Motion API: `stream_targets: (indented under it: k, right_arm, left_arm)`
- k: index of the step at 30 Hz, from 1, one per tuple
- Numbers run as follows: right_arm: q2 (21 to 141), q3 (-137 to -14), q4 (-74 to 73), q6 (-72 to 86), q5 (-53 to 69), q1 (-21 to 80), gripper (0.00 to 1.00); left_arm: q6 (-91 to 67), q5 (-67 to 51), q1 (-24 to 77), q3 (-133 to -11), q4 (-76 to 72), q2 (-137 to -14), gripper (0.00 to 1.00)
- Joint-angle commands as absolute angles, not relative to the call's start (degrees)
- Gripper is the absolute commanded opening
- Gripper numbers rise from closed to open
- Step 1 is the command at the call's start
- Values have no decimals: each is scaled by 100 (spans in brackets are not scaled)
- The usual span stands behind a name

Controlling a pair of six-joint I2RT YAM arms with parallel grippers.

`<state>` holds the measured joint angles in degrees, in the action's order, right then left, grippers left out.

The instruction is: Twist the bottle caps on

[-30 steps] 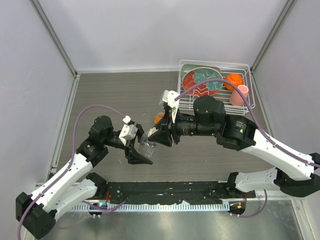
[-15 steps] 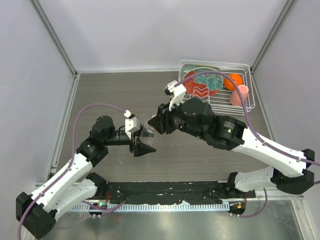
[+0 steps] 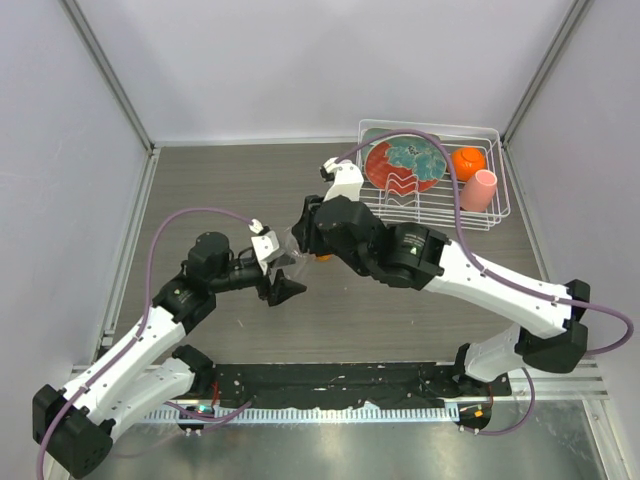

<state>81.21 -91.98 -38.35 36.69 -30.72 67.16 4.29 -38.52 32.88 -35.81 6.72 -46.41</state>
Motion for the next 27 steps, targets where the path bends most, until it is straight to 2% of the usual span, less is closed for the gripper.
stream_targets:
  k: [1, 3, 4, 10, 16, 20, 23, 24, 27]
  right_arm:
    - [8560, -9334, -4403, 4175, -4315, 6609, 1]
    - [8639, -9430, -4412, 4201, -4429, 6609, 4]
    - [8701, -9474, -4403, 4201, -4430, 6609, 12]
    - [8772, -10098, -4193, 3657, -4106, 6609, 44]
    - [8157, -10327, -3815, 3043, -3262, 6601, 67]
    - [7718, -10257, -3779, 2550, -2656, 6574, 75]
    - [7366, -10099, -3700, 2112, -1525, 6408, 78]
    - [7296, -10003, -3657, 1927, -755, 6346, 78]
    - [7102, -9836, -3612, 1311, 33, 6337, 78]
  left_arm:
    - [1247, -3789, 3393, -3788, -132, -4377, 4]
    - [1274, -3535, 3393, -3779, -141, -4386, 2]
    - [1274, -3464, 3393, -3771, -132, -4386, 2]
    - [1169, -3384, 3393, -3657, -123, -4324, 2]
    - [958, -3612, 3393, -3586, -18, -4298, 5]
    - [826, -4340, 3393, -3630, 272, -4324, 11]
    - [826, -5280, 3392, -3621, 316, -4333, 12]
    - [826, -5804, 3393, -3621, 325, -4350, 12]
    - [739, -6667, 3392, -3682, 360, -4412, 13]
